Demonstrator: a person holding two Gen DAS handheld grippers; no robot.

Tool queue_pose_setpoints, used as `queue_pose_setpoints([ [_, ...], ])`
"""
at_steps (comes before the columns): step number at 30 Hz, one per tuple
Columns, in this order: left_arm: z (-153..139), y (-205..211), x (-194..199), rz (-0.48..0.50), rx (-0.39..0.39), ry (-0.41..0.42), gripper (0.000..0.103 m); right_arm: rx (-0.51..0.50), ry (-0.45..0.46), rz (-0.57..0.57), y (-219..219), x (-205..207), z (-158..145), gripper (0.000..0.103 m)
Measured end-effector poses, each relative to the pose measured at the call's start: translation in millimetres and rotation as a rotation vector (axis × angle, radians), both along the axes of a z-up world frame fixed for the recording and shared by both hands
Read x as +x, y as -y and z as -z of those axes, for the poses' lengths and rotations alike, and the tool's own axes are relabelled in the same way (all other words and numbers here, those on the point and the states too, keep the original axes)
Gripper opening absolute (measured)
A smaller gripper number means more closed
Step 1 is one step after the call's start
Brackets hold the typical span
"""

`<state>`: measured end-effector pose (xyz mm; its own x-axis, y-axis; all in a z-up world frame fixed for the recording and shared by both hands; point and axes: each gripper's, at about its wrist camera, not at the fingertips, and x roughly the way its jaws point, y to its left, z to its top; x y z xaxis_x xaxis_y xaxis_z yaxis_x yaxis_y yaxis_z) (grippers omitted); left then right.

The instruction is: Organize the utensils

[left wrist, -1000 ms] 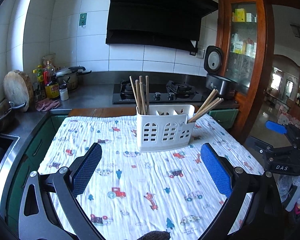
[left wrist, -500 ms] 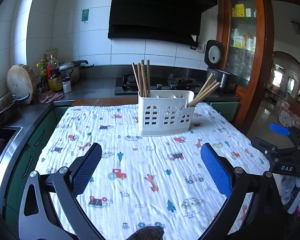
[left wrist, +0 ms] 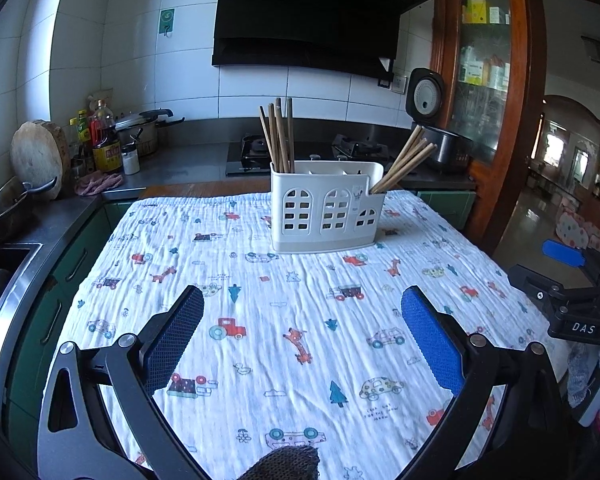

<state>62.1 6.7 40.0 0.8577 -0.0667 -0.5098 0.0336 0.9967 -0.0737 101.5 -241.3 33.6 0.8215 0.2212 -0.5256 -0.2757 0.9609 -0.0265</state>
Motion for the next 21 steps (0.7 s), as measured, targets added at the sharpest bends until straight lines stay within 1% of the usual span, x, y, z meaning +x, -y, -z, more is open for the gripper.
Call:
queue_pose_setpoints([
  [21, 9.0, 5.2, 3.7, 0.005, 0.002, -0.024, 0.098, 0.006, -0.013, -0.011, -4.3, 2.6, 3.0, 0.095],
])
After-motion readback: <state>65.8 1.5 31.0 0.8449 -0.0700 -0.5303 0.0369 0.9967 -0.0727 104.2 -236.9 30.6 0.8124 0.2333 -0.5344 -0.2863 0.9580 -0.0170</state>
